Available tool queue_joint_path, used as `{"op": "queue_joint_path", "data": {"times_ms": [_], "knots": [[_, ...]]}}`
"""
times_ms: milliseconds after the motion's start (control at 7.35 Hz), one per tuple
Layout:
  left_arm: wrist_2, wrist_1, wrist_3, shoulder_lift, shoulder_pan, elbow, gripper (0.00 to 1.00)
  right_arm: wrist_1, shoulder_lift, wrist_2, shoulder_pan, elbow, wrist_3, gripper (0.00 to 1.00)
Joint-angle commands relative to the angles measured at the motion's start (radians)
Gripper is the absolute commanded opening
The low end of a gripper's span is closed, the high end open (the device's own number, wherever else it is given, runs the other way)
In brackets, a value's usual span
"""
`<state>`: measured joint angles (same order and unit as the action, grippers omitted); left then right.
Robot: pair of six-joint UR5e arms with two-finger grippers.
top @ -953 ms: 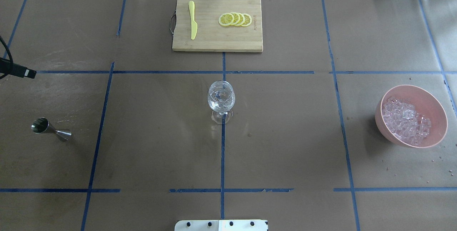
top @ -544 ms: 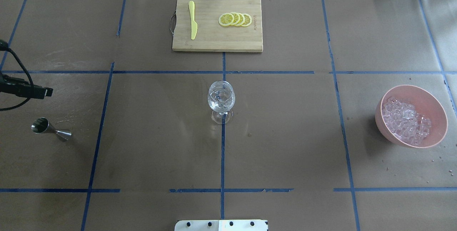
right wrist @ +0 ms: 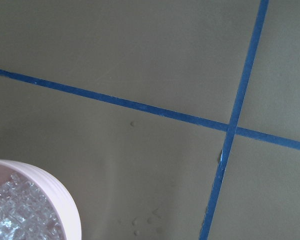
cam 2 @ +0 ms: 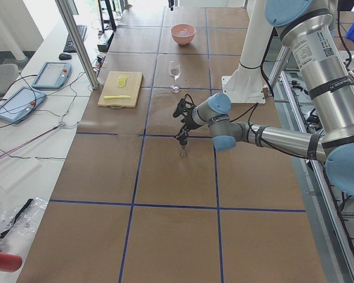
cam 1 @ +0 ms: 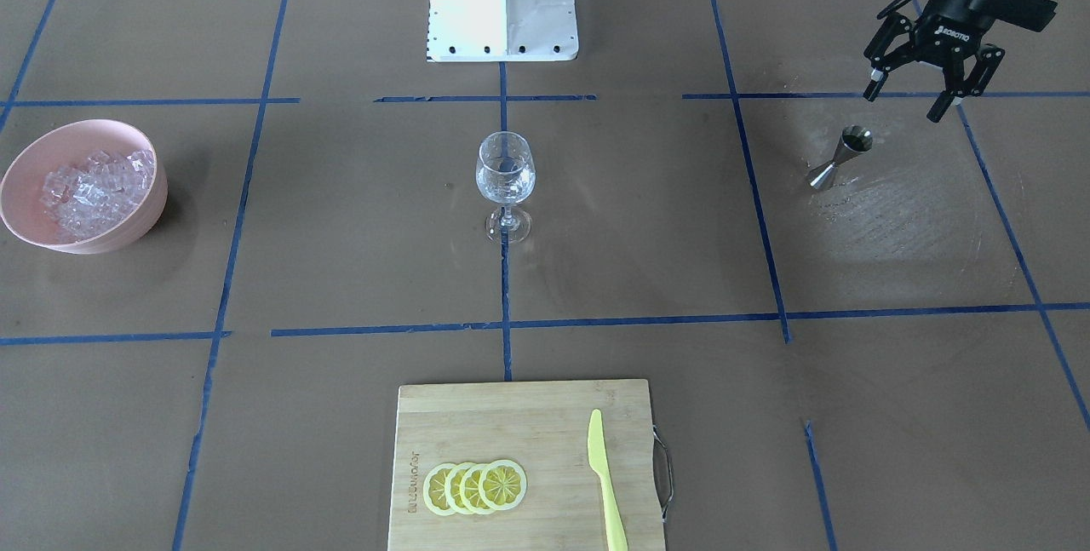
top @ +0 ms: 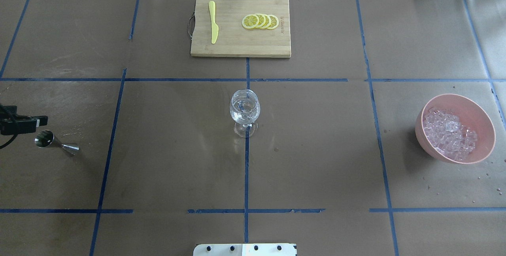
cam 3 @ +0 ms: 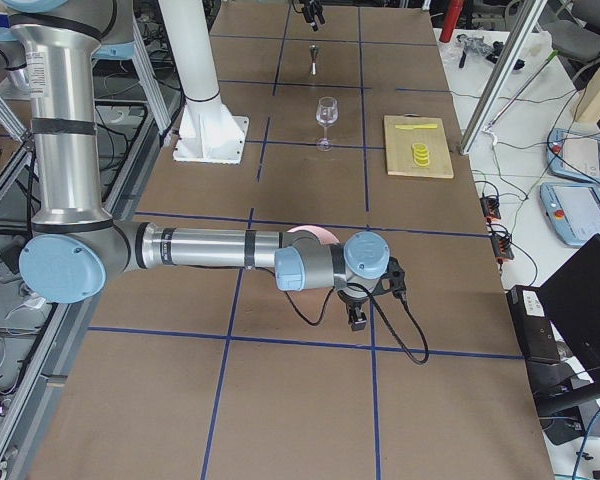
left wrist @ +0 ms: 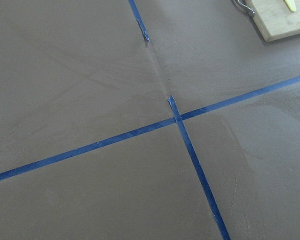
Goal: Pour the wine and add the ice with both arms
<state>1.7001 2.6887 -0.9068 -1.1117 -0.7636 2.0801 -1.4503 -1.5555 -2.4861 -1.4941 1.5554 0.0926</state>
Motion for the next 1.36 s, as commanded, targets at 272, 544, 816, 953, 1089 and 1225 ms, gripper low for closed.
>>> {"op": "queue_joint_path", "data": {"times_ms": [272,544,816,953,1089,1225], "knots": [[-0.357,0.1,-0.151,0.029,0.206,-0.014,0.96,0.001,0.0,-0.001,0.002,0.006,-0.001,1.0],[-0.628,0.118,-0.214,0.052,0.393,-0.056,0.96,0.002,0.0,-0.002,0.002,0.008,0.001,1.0],[-0.848,0.118,-0.259,0.053,0.536,-0.098,0.98,0.002,0.0,-0.002,0.002,0.009,0.002,1.0],[-0.9,0.117,-0.259,0.055,0.575,-0.109,0.98,0.002,-0.003,-0.002,0.002,0.009,0.003,1.0],[-0.945,0.117,-0.261,0.055,0.605,-0.13,0.98,0.002,-0.008,-0.002,0.002,0.011,0.003,1.0],[-0.953,0.117,-0.268,0.055,0.625,-0.133,0.99,0.002,-0.008,-0.002,0.002,0.012,0.003,1.0]]}}
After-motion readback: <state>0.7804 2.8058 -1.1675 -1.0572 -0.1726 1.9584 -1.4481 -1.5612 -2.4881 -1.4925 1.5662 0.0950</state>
